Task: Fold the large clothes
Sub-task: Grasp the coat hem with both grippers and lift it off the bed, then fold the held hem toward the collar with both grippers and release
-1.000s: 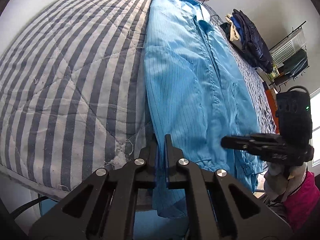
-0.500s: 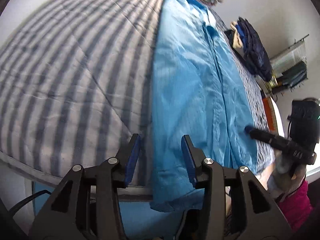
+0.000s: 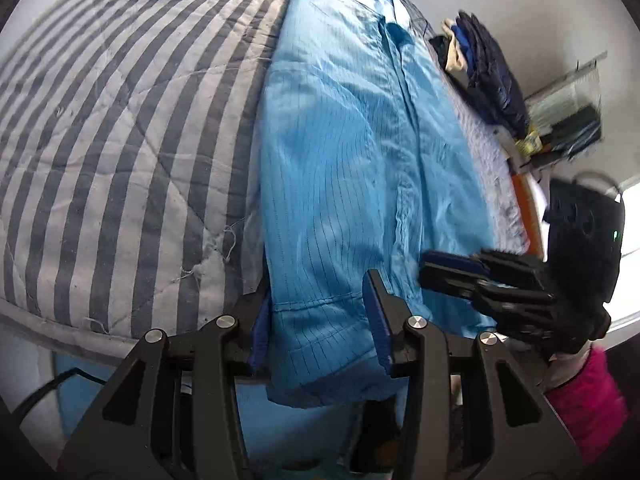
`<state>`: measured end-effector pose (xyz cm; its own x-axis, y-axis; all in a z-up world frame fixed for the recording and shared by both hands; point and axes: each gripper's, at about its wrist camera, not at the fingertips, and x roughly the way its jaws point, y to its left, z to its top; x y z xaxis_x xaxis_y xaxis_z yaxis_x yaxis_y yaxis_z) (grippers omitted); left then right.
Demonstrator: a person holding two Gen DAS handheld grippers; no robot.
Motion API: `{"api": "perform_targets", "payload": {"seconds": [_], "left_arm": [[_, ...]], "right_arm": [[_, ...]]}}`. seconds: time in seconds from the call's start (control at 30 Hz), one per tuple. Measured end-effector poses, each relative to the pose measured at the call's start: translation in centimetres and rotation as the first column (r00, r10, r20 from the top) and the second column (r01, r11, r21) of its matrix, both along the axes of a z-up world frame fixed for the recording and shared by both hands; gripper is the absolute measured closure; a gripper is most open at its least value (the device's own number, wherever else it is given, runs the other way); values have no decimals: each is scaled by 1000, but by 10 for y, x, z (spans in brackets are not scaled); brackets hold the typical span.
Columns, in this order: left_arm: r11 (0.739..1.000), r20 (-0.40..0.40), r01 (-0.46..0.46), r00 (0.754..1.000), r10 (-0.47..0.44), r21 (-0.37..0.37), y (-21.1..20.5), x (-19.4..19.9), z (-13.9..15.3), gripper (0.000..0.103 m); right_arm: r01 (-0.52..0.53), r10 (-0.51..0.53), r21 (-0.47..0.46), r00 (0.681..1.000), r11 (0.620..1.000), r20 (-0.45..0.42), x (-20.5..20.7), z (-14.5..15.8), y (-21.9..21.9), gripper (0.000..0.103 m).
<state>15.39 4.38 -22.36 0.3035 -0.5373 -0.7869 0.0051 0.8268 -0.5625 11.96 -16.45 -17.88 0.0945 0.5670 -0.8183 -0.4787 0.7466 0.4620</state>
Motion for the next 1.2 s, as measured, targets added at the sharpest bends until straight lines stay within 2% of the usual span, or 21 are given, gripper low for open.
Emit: {"api": "perform_targets", "payload": {"seconds": [0.03,0.1,0.2,0.27,0.33,0.47,0.53,0.6,0.67,0.77,0.83,0.87,0.93,1.0,1.1,1.2], "left_arm": [[1000,-6,-13,1000,13,-28,7,1,1,61],[998,-10,-28,1000,28,-56,16,5,4,61],[996,-24,-49,999,47,-72,29,16,4,61],[992,-61,-44,997,37,-118,32,23,-3,61],[989,-91,-22,996,9,-147,28,26,-10,61],[979,-125,-4,992,-22,-202,21,24,-20,61],[978,-124,6,992,-33,-208,17,24,-20,67],[977,-129,9,991,-38,-213,14,24,-20,73],[975,-132,1,991,-32,-223,12,22,-20,79],[971,-130,-2,991,-30,-237,10,18,-18,84],[973,-129,-4,991,-27,-233,9,19,-17,93],[972,-130,-5,991,-27,-237,8,20,-16,96],[970,-118,3,992,-32,-242,4,22,-13,98],[968,-97,11,995,-36,-251,2,23,-6,99],[955,-73,0,997,-23,-297,3,28,7,100],[947,-43,-16,999,2,-320,6,40,21,100]], "right_arm": [[27,-27,43,1000,999,3,-2,11,-16,77],[99,-102,74,994,992,33,-7,28,-49,61],[225,-229,72,972,972,57,-22,36,-106,46],[300,-302,38,953,953,38,-31,28,-140,46],[374,-372,39,927,927,-36,-37,11,-174,46],[423,-414,87,904,902,-104,-44,-9,-204,46],[433,-408,153,897,888,-169,-42,-22,-212,46],[413,-367,207,902,887,-228,-40,-34,-198,47],[383,-326,234,912,894,-250,-40,-40,-192,47],[363,-280,295,916,884,-289,-33,-42,-186,47],[347,-258,296,918,890,-302,-27,-46,-179,56],[339,-250,285,919,897,-304,-25,-49,-171,69],[338,-244,287,917,896,-317,-24,-55,-166,78],[344,-250,305,918,888,-307,-26,-54,-166,92],[364,-272,356,920,861,-283,-28,-44,-168,99],[382,-300,391,919,838,-256,-25,-34,-175,100]]}}
